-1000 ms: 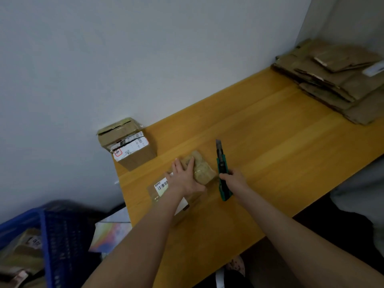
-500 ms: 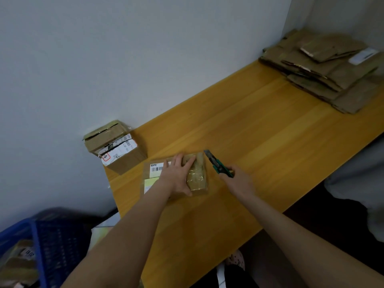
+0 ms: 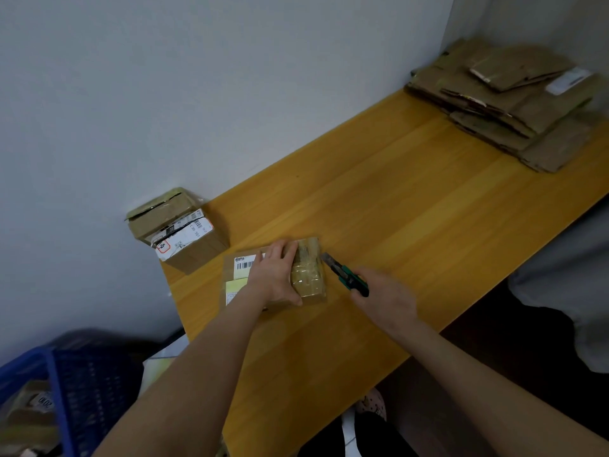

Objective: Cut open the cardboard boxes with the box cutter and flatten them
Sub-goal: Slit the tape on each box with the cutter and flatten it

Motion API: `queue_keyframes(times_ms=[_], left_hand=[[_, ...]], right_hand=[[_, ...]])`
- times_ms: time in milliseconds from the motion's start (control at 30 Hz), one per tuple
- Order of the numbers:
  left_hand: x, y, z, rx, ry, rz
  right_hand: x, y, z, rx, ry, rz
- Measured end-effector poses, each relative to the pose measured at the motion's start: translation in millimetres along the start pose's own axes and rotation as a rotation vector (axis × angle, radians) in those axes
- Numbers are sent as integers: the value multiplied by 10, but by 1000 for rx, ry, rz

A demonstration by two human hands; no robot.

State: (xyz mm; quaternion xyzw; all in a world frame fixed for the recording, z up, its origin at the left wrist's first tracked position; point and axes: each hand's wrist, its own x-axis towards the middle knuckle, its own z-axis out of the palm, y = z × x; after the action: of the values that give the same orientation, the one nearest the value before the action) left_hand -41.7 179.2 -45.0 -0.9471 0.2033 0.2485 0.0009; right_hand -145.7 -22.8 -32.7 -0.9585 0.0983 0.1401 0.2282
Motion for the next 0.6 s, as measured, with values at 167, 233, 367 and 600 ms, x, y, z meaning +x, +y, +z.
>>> queue_keyframes(times_ms=[167, 233, 367, 600], left_hand=[[1, 4, 1, 4, 2, -6], [-2, 8, 1, 10, 1, -8], [-1, 19, -12, 14, -7, -15], [2, -10, -5, 23, -4, -12]], right_hand=[[12, -36, -33, 72, -54, -65], [2, -43, -60, 50, -77, -85], [-45, -55, -100, -12, -115, -110], [-82, -37, -95, -126, -197, -133]])
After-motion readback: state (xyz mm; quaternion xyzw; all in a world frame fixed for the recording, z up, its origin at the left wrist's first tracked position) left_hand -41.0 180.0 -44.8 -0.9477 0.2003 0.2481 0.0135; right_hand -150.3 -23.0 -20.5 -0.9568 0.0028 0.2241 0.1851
